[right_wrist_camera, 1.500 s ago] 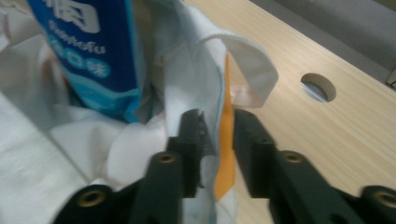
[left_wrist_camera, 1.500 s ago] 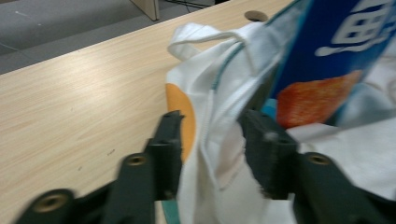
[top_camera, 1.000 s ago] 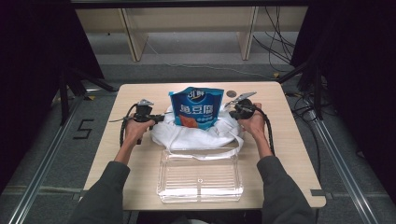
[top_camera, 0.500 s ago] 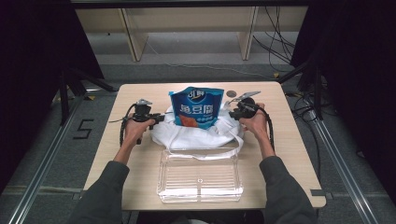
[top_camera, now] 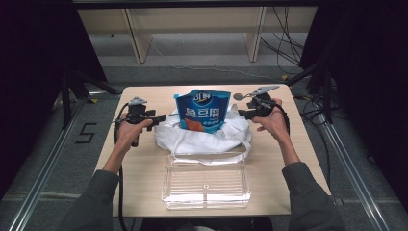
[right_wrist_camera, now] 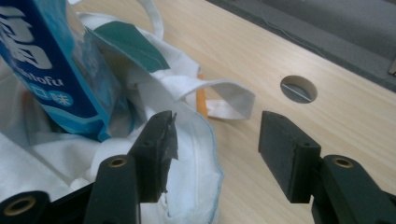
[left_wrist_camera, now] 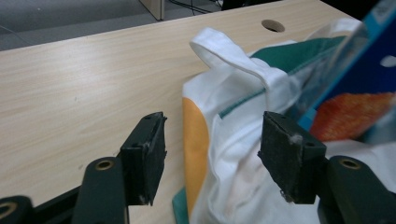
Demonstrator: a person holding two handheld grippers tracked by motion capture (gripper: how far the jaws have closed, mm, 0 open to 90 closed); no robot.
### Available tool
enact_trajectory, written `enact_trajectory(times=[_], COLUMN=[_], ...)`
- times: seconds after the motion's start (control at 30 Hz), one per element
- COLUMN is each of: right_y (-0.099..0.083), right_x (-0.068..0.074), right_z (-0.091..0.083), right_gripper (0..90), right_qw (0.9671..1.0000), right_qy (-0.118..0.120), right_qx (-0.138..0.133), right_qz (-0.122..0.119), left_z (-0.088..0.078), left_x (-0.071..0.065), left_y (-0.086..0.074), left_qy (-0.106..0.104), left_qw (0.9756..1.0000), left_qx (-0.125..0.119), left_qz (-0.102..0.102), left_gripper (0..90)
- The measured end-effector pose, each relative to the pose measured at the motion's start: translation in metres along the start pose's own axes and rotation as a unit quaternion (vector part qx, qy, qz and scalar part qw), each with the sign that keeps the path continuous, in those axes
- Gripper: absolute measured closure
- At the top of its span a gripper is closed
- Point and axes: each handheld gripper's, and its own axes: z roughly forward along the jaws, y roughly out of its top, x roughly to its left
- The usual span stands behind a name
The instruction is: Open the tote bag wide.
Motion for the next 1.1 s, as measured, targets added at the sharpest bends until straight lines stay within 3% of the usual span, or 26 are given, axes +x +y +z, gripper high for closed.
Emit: enact_trajectory(times=[0.13,0.2,0.27,0.3,0.33,0.37,0.4,0.47,0.53,0.57,0.63,0.67,0.77,0.83,0.87,0.93,1.0,1.07,1.1], right_y=[0.004,0.006,0.007,0.006,0.007,0.006,0.007,0.009,0.011,0.010,0.012,0.012,0.014,0.016,0.017,0.018,0.020,0.021,0.022], right_x=[0.006,0.010,0.012,0.014,0.015,0.017,0.017,0.020,0.021,0.024,0.025,0.026,0.030,0.031,0.032,0.033,0.036,0.037,0.038], right_z=[-0.013,-0.021,-0.024,-0.023,-0.026,-0.025,-0.027,-0.029,-0.033,-0.030,-0.035,-0.032,-0.035,-0.037,-0.038,-0.039,-0.042,-0.043,-0.044], right_gripper=[42.4,40.0,38.6,38.0,37.7,36.8,36.0,34.6,33.8,32.4,31.7,31.2,30.0,29.1,28.7,28.3,27.1,26.3,26.3], right_qw=[0.9999,0.9998,0.9997,0.9997,0.9996,0.9996,0.9995,0.9994,0.9992,0.9994,0.9988,0.9987,0.9984,0.9980,0.9979,0.9977,0.9974,0.9971,0.9966], right_qy=[0.005,0.012,0.012,0.011,0.016,0.014,0.014,0.011,0.023,0.015,0.020,0.016,0.017,0.016,0.016,0.014,0.018,0.015,0.021], right_qx=[-0.009,0.010,0.011,-0.004,0.005,-0.007,0.002,0.005,0.016,-0.003,0.022,0.001,0.007,0.008,0.010,0.009,0.015,0.017,0.020], right_qz=[-0.005,-0.016,-0.019,-0.021,-0.021,-0.022,-0.027,-0.032,-0.029,-0.030,-0.040,-0.047,-0.053,-0.060,-0.061,-0.065,-0.067,-0.072,-0.077], left_z=[-0.016,-0.026,-0.033,-0.036,-0.041,-0.043,-0.047,-0.051,-0.055,-0.057,-0.062,-0.064,-0.069,-0.070,-0.073,-0.073,-0.076,-0.078,-0.080], left_x=[-0.008,-0.016,-0.022,-0.024,-0.028,-0.030,-0.033,-0.037,-0.039,-0.041,-0.045,-0.048,-0.053,-0.058,-0.059,-0.061,-0.064,-0.067,-0.067], left_y=[-0.006,-0.012,-0.018,-0.020,-0.024,-0.026,-0.030,-0.036,-0.042,-0.044,-0.051,-0.054,-0.061,-0.066,-0.069,-0.071,-0.078,-0.084,-0.087], left_qy=[-0.003,-0.008,-0.010,-0.009,-0.009,-0.010,-0.007,-0.006,-0.004,-0.007,-0.008,-0.009,-0.007,-0.008,-0.005,-0.002,0.002,-0.002,-0.001], left_qw=[1.0000,0.9999,0.9999,0.9999,0.9998,0.9999,0.9999,0.9999,0.9999,0.9999,0.9999,0.9999,0.9999,0.9997,0.9998,0.9999,0.9998,0.9999,0.9999], left_qx=[-0.007,-0.006,-0.004,-0.001,-0.001,-0.003,-0.002,-0.004,-0.005,-0.003,-0.004,-0.003,-0.007,-0.024,-0.016,-0.015,-0.008,-0.013,-0.011], left_qz=[0.000,0.004,0.011,0.013,0.015,0.013,0.010,0.010,0.009,0.009,0.011,0.012,0.012,-0.005,0.006,0.006,0.020,0.003,0.008], left_gripper=[36.2,34.8,33.7,32.4,31.6,29.7,27.9,27.3,26.5,26.1,25.0,25.0,24.1,23.9,23.7,23.5,23.1,22.7,22.4])
